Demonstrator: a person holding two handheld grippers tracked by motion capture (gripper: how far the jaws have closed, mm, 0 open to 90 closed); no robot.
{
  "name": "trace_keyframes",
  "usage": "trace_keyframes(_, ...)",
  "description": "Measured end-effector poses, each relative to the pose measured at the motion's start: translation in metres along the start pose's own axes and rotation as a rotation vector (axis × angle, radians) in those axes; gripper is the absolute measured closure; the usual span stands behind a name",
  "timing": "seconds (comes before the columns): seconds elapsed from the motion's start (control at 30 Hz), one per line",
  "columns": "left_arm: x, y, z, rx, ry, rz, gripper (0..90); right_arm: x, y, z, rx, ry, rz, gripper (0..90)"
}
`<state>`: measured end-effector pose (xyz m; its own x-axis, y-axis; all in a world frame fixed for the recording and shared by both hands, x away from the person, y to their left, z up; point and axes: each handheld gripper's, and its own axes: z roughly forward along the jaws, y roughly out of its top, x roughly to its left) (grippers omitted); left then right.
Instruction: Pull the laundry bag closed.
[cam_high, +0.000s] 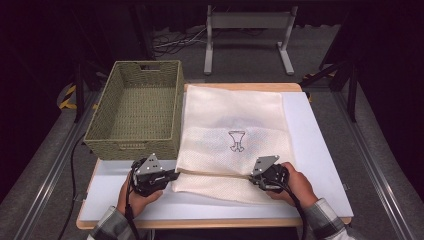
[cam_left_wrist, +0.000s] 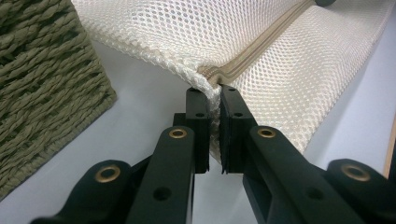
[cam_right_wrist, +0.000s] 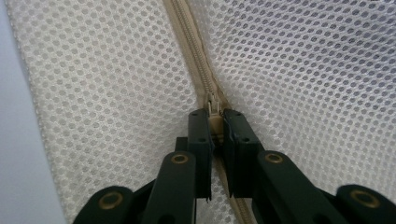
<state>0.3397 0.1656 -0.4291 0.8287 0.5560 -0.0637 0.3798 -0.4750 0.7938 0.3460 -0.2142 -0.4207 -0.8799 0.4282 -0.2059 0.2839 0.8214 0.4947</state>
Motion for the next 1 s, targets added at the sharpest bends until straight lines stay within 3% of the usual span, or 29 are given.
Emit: trace_keyframes(1.0,-0.001,-0.004,0.000,0.025,-0.004,0.001,84.7,-0.011,-0.027,-0.016,0.032,-0.022,0.043,82.5)
